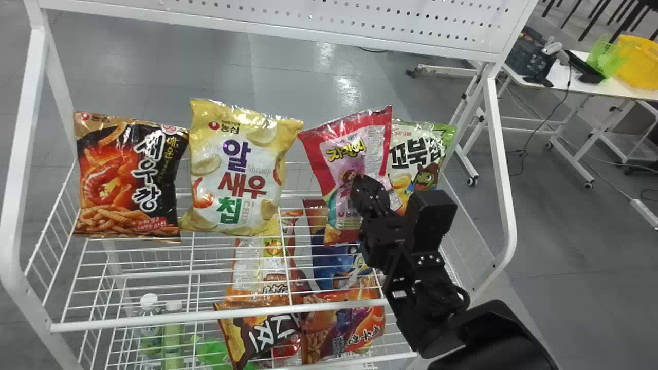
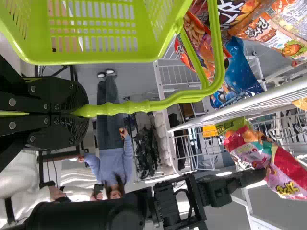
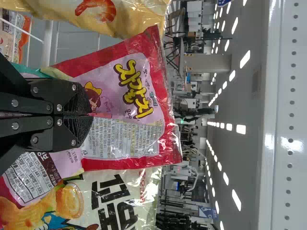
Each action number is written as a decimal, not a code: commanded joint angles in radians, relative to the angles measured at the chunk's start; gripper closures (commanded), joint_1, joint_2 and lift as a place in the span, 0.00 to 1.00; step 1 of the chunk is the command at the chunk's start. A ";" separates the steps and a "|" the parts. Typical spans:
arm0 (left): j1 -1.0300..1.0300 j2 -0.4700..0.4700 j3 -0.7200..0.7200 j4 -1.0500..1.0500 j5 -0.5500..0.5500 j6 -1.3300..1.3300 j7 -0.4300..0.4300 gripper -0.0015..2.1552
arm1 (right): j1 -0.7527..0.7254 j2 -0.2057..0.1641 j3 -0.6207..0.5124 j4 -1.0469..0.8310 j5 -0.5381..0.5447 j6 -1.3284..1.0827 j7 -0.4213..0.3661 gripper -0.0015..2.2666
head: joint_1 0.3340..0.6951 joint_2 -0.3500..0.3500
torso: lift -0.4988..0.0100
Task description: Hold basket handle with left hand then pick Jagalchi snack with right hand and place into basket
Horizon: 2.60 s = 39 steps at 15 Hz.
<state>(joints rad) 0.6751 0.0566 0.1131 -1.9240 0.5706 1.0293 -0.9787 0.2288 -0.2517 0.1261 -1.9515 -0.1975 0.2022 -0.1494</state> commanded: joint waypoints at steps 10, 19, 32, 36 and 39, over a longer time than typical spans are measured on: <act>-0.005 0.000 -0.016 -0.004 -0.003 0.001 0.008 0.71 | 0.271 -0.041 -0.069 -0.342 -0.168 0.147 0.065 0.76 | 1.00 0.06 | 0.96; -0.006 0.000 -0.007 0.000 0.000 -0.005 -0.006 0.71 | 0.434 -0.063 -0.125 -0.584 -0.211 0.635 0.186 0.76 | 1.00 0.12 | 0.96; -0.009 -0.004 -0.006 -0.001 0.003 -0.005 0.002 0.71 | 0.442 -0.074 -0.260 -0.744 -0.255 1.370 0.340 0.75 | 1.00 0.00 | 0.96; -0.006 -0.004 -0.010 -0.007 0.003 -0.005 0.002 0.71 | 0.422 -0.078 -0.181 -0.682 -0.235 1.370 0.364 0.75 | 1.00 0.00 | 0.96; 0.004 -0.004 -0.012 -0.010 0.003 -0.005 -0.003 0.71 | 0.376 -0.087 -0.065 -0.604 -0.175 1.362 0.366 0.75 | 1.00 0.00 | 0.96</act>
<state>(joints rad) 0.6746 0.0520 0.1010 -1.9323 0.5737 1.0240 -0.9812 0.6237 -0.3354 0.0092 -2.5910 -0.3999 1.5697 0.2163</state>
